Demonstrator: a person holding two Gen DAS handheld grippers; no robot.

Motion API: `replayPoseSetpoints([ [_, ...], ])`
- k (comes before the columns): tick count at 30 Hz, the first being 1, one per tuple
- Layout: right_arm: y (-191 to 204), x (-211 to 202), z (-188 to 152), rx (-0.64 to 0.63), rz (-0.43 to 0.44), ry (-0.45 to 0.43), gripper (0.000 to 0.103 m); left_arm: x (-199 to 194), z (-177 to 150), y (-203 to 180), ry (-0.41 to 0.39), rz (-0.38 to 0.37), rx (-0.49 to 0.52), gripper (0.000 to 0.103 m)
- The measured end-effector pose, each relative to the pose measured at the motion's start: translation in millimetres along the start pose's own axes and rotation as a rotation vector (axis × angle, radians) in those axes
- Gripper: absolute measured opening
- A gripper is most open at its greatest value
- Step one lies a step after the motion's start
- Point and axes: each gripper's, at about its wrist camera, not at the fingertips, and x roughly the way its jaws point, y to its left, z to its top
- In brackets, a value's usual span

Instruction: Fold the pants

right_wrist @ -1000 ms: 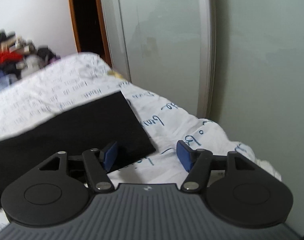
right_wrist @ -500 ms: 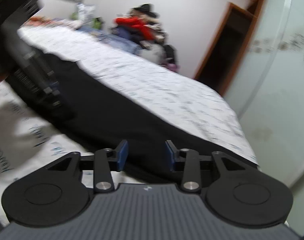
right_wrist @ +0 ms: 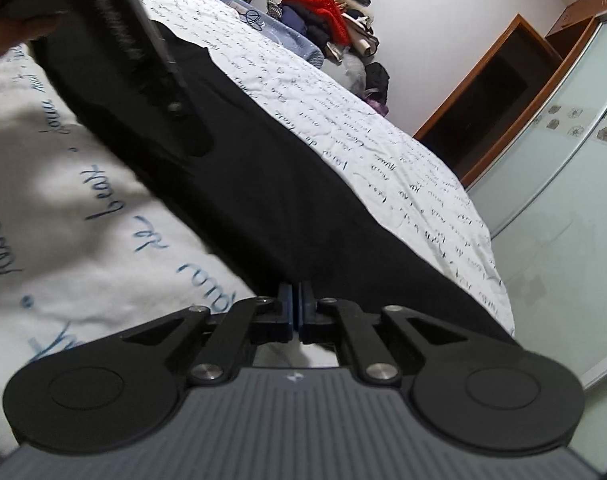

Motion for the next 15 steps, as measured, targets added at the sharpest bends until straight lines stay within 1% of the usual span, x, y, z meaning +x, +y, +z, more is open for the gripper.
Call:
replayPoseSetpoints([
  [2, -2, 2, 0, 0.028, -0.001, -0.007, 0.005, 9, 3, -3, 0.011, -0.016, 0.006, 0.017],
  [5, -13, -4, -4, 0.07, 0.011, 0.003, 0.007, 19, 2, -8, 0.034, -0.016, 0.035, 0.017],
  [6, -22, -11, -5, 0.105, 0.009, -0.005, 0.007, 21, 2, -9, 0.033, -0.012, 0.043, 0.017],
  [7, -33, -17, -7, 0.161, -0.012, -0.015, 0.007, 23, 0, -9, 0.031, -0.007, 0.048, 0.017],
  [9, -60, -22, -16, 0.287, -0.078, -0.023, 0.007, 29, -2, -10, 0.042, -0.01, 0.041, 0.017],
  [10, -72, -20, -21, 0.339, -0.108, -0.02, 0.011, 30, -4, -10, 0.047, -0.015, 0.038, 0.019],
  [11, -82, -15, -26, 0.384, -0.134, -0.013, 0.022, 30, -5, -12, 0.043, -0.019, 0.042, 0.023],
  [12, -91, -6, -34, 0.427, -0.142, 0.024, 0.027, 28, -7, -13, 0.035, -0.021, 0.048, 0.023],
  [14, -98, 10, -48, 0.469, -0.125, 0.13, 0.025, 19, -10, -12, 0.02, -0.004, 0.054, 0.024],
  [15, -98, 8, -50, 0.481, -0.132, 0.119, 0.025, 12, -11, -8, 0.009, 0.014, 0.049, 0.024],
])
